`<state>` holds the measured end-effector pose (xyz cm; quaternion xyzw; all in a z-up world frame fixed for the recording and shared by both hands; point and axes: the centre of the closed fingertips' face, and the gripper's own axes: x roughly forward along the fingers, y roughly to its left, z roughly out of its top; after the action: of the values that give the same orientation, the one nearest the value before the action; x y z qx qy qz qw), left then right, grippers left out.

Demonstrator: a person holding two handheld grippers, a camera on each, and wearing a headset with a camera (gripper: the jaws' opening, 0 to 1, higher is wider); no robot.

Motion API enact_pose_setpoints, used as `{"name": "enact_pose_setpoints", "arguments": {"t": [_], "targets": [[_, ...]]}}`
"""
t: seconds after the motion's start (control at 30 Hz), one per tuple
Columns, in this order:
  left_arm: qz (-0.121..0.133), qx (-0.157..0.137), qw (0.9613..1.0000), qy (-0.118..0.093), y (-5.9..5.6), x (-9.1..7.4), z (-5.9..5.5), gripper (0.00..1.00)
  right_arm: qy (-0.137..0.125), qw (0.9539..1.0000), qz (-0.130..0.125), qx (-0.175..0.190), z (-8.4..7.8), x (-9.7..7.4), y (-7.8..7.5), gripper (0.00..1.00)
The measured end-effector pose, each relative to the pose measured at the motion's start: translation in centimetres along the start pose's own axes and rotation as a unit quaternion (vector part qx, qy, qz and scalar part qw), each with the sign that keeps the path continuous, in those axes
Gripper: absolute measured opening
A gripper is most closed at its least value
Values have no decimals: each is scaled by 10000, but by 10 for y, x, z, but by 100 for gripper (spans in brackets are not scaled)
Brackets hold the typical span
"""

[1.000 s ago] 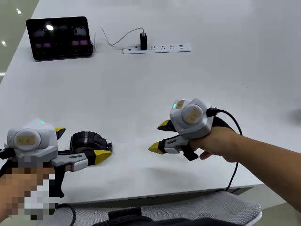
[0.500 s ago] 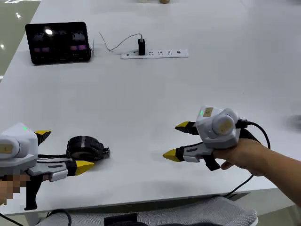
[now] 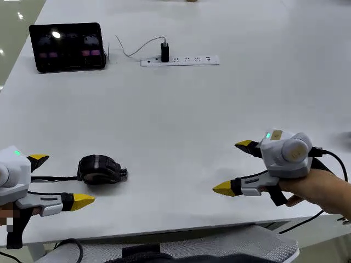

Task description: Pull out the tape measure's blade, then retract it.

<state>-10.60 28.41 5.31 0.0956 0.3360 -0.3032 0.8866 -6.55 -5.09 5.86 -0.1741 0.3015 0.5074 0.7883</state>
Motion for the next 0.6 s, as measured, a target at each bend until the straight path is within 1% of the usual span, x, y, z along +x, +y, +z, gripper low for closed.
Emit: {"name": "enact_pose_setpoints", "arguments": {"t": [0.03, 0.07, 0.1, 0.17, 0.2, 0.3, 0.37, 0.43, 0.53, 0.6], "targets": [[-72, 10, 9999, 69, -2, 0, -3, 99, 14, 10000, -48, -57, -3, -2, -3, 86], [-136, 131, 9997, 149, -5, 0, -6, 99, 67, 9999, -103, -69, -8, -5, -7, 86], [-173, 177, 9995, 173, -6, 0, -7, 99, 86, 9999, -123, -27, -11, -7, -9, 86], [-167, 223, 9994, 207, -6, -1, -9, 99, 69, 9999, -146, 50, -16, -12, -13, 89], [-169, 213, 9994, 217, -5, -2, -9, 99, 70, 9998, -169, 67, -16, -15, -11, 91], [-145, 131, 9997, 166, 0, -5, -6, 99, 75, 9997, -210, 138, -25, -22, -15, 93], [-92, 85, 9999, 117, 4, -6, -3, 99, 81, 9996, -227, 172, -27, -28, -12, 95], [-90, 50, 9999, 81, 6, -8, -1, 99, 103, 9994, -244, 232, -33, -32, -14, 97], [-38, 70, 10000, 18, 8, -9, 3, 99, 10, 9983, -301, 504, -34, -40, -19, 99], [-44, 62, 10000, 58, 9, -9, 2, 99, -12, 9978, -380, 536, -36, -46, -23, 99]]}}
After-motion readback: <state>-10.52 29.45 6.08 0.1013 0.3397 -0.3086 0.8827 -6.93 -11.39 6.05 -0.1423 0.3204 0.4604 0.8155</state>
